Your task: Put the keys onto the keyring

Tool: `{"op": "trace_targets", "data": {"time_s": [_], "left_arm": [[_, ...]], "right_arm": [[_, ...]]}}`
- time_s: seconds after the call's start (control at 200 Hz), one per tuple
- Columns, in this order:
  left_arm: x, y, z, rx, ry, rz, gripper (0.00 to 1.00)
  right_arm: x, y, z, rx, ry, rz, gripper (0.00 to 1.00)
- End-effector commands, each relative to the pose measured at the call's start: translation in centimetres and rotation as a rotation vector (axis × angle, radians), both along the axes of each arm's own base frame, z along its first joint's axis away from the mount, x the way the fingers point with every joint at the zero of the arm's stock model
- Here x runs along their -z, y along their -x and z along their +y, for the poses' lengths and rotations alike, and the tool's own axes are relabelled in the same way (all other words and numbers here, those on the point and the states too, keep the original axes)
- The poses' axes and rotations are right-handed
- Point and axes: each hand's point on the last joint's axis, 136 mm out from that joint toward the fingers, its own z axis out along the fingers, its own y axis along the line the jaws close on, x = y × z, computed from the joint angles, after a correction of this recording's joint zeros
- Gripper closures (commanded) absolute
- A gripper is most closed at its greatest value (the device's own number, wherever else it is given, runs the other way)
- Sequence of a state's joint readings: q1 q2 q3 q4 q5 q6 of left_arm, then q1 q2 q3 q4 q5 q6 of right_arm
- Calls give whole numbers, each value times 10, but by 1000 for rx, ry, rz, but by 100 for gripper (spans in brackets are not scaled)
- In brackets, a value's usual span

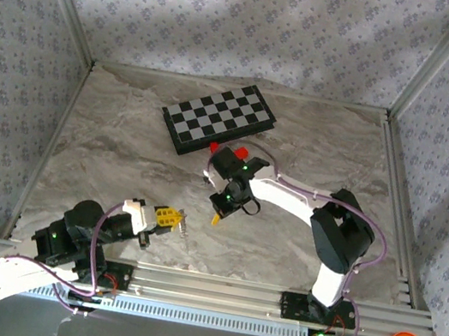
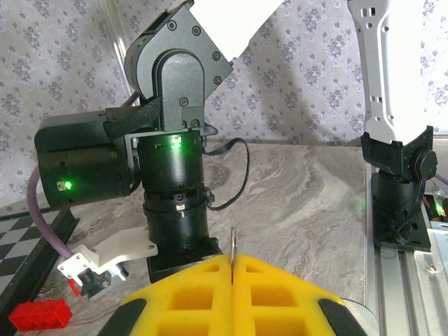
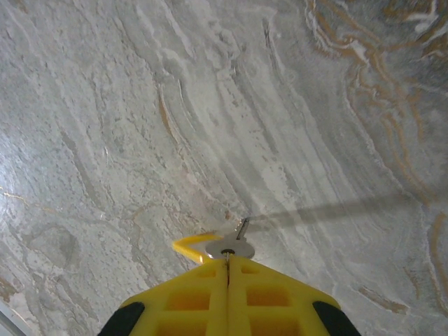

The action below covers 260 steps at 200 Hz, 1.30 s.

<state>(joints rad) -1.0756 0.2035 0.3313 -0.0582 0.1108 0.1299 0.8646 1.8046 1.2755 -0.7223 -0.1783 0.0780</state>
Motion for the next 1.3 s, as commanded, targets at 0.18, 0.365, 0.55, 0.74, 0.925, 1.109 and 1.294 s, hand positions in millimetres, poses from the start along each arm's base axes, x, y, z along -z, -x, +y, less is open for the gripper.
{"op": "trace_targets", "data": {"time_s": [0.18, 0.365, 0.55, 0.74, 0.925, 1.109, 1.294], "left_arm": [[-14, 1, 3, -6, 39, -25, 100], [-14, 1, 3, -9, 38, -26, 100], [-13, 0, 3, -11, 36, -28, 100], [-13, 0, 3, -12, 36, -28, 100], [-13, 0, 3, -12, 36, -25, 100], [-13, 1, 3, -7, 37, -25, 100], [-13, 1, 4, -7, 39, -23, 100]], "right_arm": [[4, 31, -16, -13, 46, 67, 100], [14, 50, -30, -11, 84, 110, 100], [21, 62, -39, -10, 108, 136, 100], [26, 75, -54, -18, 160, 168, 100], [32, 81, -68, -12, 257, 205, 100], [35, 82, -71, 9, 296, 233, 100], [36, 81, -67, 7, 303, 227, 100]]}}
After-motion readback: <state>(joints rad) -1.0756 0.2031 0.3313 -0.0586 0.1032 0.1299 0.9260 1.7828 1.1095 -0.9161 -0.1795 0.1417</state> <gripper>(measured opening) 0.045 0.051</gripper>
